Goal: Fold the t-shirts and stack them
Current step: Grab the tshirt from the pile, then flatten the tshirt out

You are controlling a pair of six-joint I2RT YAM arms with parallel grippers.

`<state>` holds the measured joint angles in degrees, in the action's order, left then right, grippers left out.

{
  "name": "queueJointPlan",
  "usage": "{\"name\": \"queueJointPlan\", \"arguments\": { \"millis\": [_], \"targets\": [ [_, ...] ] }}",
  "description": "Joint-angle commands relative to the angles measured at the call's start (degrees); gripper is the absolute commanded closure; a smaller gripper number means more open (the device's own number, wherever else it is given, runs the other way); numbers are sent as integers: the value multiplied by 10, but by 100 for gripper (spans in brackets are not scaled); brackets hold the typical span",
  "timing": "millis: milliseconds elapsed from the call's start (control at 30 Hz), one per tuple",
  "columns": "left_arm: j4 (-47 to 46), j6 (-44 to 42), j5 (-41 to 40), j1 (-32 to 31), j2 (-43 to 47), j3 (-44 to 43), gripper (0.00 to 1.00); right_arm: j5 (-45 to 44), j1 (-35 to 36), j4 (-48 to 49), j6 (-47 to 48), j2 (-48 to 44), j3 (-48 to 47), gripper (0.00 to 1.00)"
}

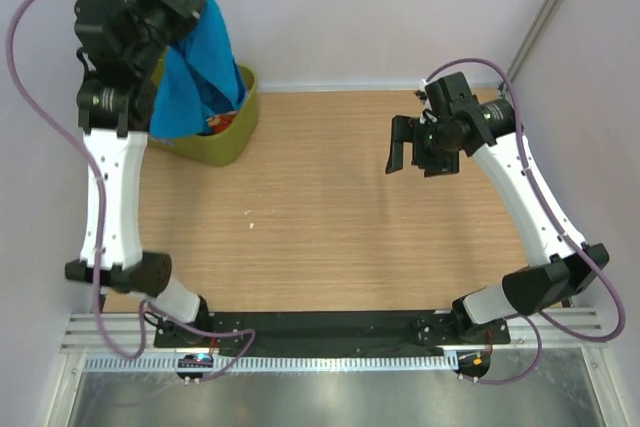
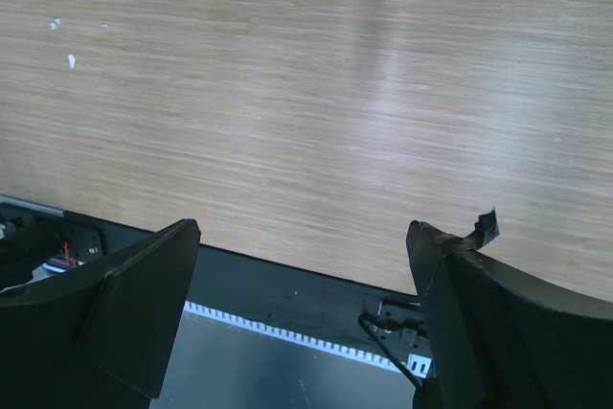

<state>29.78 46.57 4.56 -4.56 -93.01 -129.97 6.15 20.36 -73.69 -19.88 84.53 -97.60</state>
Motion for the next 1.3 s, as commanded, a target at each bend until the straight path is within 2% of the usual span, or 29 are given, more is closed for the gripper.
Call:
{"name": "queueJointPlan", "arguments": {
  "millis": [0, 67, 167, 200, 233, 267, 333, 367, 467, 567, 633, 700, 867, 900, 933, 967, 1000, 1033, 1133, 1200, 1267],
  "targets": [
    [-14, 8, 42, -100, 78, 75, 100, 23, 3, 15, -10, -45, 10, 2],
    [-5, -4, 27, -145, 142, 130, 100, 22, 3, 16, -11, -56, 22, 2],
    [-2, 19, 20, -223, 232, 280, 100, 25, 3, 18, -15, -83, 52, 2],
    [-1, 28, 24, -236, 251, 367, 79, 27, 4, 18, -17, -97, 71, 2],
    [7, 38, 32, -245, 265, 403, 56, 30, 3, 20, -19, -105, 82, 2],
    [29, 44, 31, -263, 280, 432, 42, 32, 3, 21, -22, -112, 93, 2],
    [74, 38, 3, -289, 332, 516, 30, 40, 4, 33, -31, -134, 132, 2],
    [100, 36, -17, -310, 349, 533, 28, 51, 4, 37, -36, -140, 149, 2],
    [197, 19, -85, -319, 406, 574, 30, 90, 19, 58, -57, -147, 209, 5],
    [292, 12, -137, -319, 424, 590, 33, 75, 85, 105, -90, -140, 257, 6],
    [307, 4, -137, -319, 415, 608, 33, 96, 110, 143, -116, -126, 287, 8],
    [310, 5, -121, -319, 405, 643, 33, 96, 122, 173, -128, -97, 305, 16],
    [230, 17, -76, -319, 357, 733, 35, 4, 138, 261, -128, -27, 341, 25],
    [197, 19, -68, -319, 348, 750, 35, 0, 138, 276, -128, 1, 345, 36],
    [185, 10, -62, -319, 327, 755, 40, 3, 138, 299, -126, 21, 343, 50],
    [173, 0, -58, -319, 326, 757, 40, 4, 138, 306, -125, 40, 340, 50],
    [168, -16, -54, -319, 299, 750, 50, 6, 138, 306, -123, 57, 334, 65],
    [178, -32, -55, -319, 281, 724, 53, 2, 137, 298, -119, 91, 320, 69],
    [187, -98, -57, -319, 209, 668, 49, -13, 134, 286, -119, 110, 322, 67],
    [191, -139, -60, -319, 168, 601, 43, -4, 132, 292, -120, 104, 347, 57],
    [180, -161, -59, -319, 109, 540, 39, 13, 131, 305, -122, 96, 366, 53]
  ]
}}
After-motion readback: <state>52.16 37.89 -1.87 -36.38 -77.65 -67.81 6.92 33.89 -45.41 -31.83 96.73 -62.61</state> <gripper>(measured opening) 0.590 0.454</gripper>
